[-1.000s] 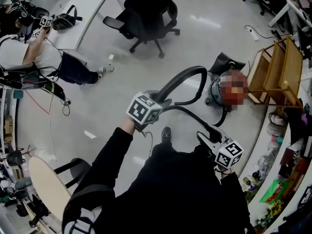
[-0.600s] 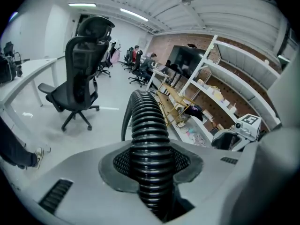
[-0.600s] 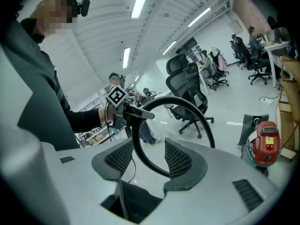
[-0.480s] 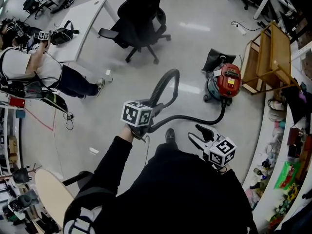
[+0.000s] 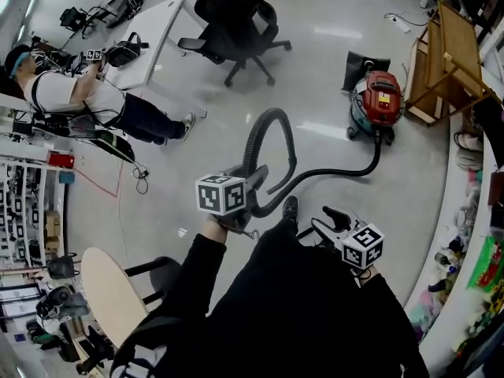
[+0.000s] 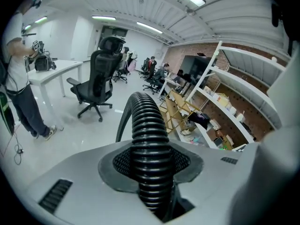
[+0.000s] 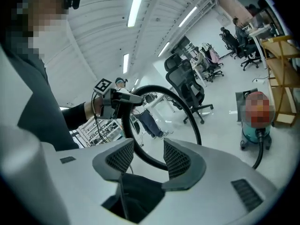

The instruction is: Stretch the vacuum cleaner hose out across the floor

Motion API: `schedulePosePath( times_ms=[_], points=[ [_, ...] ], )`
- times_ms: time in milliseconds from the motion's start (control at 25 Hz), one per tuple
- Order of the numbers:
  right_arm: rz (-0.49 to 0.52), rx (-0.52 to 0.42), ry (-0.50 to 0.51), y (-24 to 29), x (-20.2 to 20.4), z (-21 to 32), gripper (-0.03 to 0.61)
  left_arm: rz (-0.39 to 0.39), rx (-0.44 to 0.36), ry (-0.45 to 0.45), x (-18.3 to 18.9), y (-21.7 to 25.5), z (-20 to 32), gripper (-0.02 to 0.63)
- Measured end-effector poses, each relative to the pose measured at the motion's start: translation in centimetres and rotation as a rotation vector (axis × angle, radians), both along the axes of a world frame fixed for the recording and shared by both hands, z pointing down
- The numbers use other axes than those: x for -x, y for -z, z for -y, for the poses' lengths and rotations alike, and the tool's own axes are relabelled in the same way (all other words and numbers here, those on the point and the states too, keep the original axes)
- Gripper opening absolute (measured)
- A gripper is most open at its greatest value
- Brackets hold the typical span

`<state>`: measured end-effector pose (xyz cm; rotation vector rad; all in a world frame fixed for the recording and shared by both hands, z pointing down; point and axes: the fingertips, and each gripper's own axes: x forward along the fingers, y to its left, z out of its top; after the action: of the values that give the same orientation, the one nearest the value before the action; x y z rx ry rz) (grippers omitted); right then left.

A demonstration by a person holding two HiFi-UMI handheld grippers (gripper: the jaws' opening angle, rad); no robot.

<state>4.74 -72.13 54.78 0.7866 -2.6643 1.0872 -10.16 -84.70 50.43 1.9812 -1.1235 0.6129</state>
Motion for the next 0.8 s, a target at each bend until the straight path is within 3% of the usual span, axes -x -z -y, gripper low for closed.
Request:
schedulePosePath(
  times_ms=[240,400,600,800],
  points=[
    [-0.096,-0.003,0.012,-0.3,1.1,-3.6,0.186,-0.102,0.007,-0.002,-0.2,0.6,-5.0,0.15],
    [-0.12,0.001,-0.025,-0.2,3.8,-5.4,0.181,-0.192,0.0,-0.068,0.2,0.9,-9.0,0.155],
    [-0.053,0.043,-0.113,0.5,9.8,-8.9,0.181,-0.313,0.01,-0.175,2.4,0.7,-15.0,0.164],
    [-0.038,0.076,-0.074,1.4,17.8,-15.4,0.181,-0.426,0.048,-0.198,7.2,1.1,-19.0,0.166]
  ],
)
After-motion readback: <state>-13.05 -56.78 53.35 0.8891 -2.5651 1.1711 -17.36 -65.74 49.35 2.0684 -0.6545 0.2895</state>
